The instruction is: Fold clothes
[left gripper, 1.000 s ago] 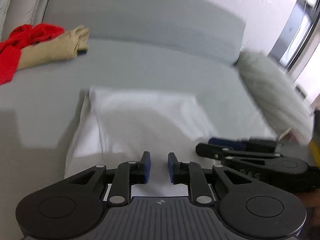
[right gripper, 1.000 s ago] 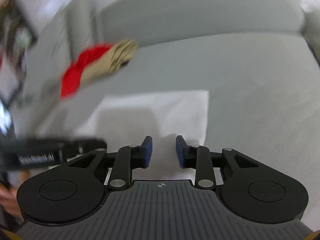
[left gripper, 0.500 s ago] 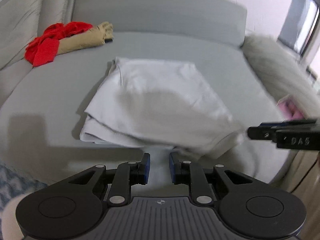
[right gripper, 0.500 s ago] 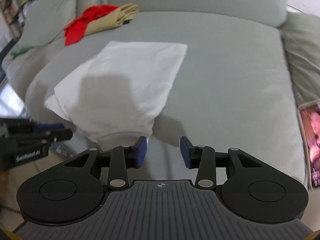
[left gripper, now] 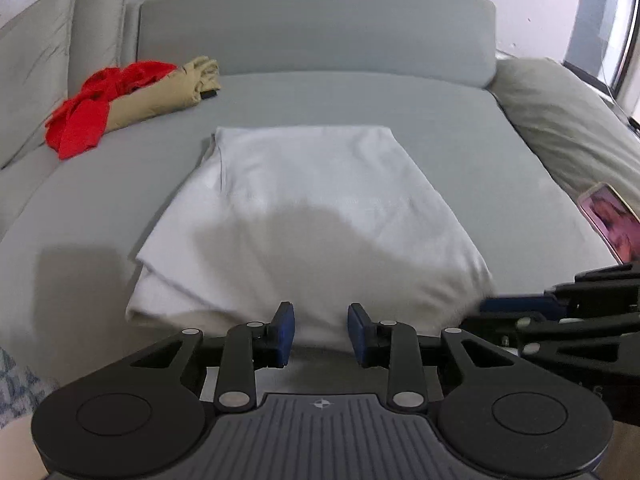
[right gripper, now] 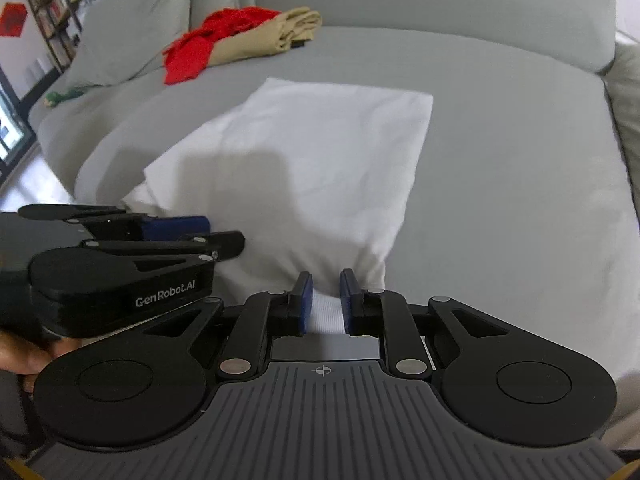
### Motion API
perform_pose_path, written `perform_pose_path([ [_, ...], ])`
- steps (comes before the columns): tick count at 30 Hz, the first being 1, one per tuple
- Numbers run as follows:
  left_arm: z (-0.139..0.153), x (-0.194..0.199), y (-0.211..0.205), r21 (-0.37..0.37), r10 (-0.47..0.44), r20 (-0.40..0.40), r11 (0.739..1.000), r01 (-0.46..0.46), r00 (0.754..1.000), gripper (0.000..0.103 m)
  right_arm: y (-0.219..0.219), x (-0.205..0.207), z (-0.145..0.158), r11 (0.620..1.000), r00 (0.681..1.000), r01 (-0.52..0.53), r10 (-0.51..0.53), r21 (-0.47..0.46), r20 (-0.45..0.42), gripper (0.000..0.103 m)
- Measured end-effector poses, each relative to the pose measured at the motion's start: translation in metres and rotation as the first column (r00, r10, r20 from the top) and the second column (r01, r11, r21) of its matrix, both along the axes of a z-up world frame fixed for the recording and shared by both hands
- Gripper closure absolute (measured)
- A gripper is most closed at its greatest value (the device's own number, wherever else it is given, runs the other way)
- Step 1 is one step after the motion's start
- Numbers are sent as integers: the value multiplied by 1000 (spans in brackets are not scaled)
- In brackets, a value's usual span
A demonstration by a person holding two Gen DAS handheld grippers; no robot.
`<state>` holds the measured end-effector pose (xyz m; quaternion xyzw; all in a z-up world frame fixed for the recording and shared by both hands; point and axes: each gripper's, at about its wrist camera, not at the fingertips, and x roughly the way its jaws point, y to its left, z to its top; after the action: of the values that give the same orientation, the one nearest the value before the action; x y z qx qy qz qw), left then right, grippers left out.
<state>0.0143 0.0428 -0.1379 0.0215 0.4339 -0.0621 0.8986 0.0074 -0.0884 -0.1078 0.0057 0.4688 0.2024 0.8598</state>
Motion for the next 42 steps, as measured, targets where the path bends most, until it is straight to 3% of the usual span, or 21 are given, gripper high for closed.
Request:
perform_pose_path([
  [4, 3, -11, 12, -65, -20, -96, 998, 14, 995, 73, -12, -14, -3, 1000, 995, 12, -12, 4, -101, 76],
  [7, 16, -23, 29, -134, -4, -74, 991, -6, 997, 67, -27, -21, 6, 998, 992, 29, -23, 49, -121, 51],
  [9, 27, -23, 45, -174, 44, -38, 983, -50, 998, 59, -39, -22, 14, 995, 994, 52, -43, 89, -101, 44],
  [11, 36, -17, 65, -214, 119, -3, 970, -117, 993, 54, -50, -18, 19, 986, 992, 102, -92, 129, -81, 24],
  [13, 44, -8, 86, -254, 195, 22, 950, -183, 981, 49, -62, -11, 21, 967, 984, 175, -164, 183, -71, 19],
  [17, 45, 28, 126, -355, 279, -4, 897, -262, 960, 44, -87, 18, 12, 895, 954, 295, -256, 336, -157, 21],
  [18, 43, 38, 135, -388, 291, -22, 879, -277, 956, 39, -92, 26, 8, 871, 947, 317, -266, 375, -182, 22],
  [19, 39, 49, 144, -422, 296, -51, 859, -289, 954, 33, -96, 34, 3, 846, 940, 337, -273, 413, -206, 26],
  [23, 6, 96, 164, -533, 221, -232, 786, -314, 947, 32, -101, 68, -24, 777, 911, 398, -271, 487, -312, 31],
  [26, -12, 117, 164, -534, 174, -289, 787, -309, 942, 34, -102, 87, -44, 748, 885, 440, -265, 497, -383, 35],
  [30, -19, 137, 158, -566, 73, -282, 792, -227, 957, 34, -102, 106, -59, 731, 877, 451, -256, 513, -406, 37],
  [32, -24, 148, 153, -588, 6, -285, 789, -180, 958, 35, -101, 118, -66, 717, 873, 456, -248, 526, -419, 43],
  [38, -43, 182, 133, -648, -129, -294, 756, -98, 947, 35, -99, 157, -88, 647, 853, 494, -232, 581, -467, 56],
  [42, -53, 199, 134, -702, -131, -289, 702, -117, 948, 35, -89, 179, -100, 616, 863, 484, -220, 622, -455, 60],
])
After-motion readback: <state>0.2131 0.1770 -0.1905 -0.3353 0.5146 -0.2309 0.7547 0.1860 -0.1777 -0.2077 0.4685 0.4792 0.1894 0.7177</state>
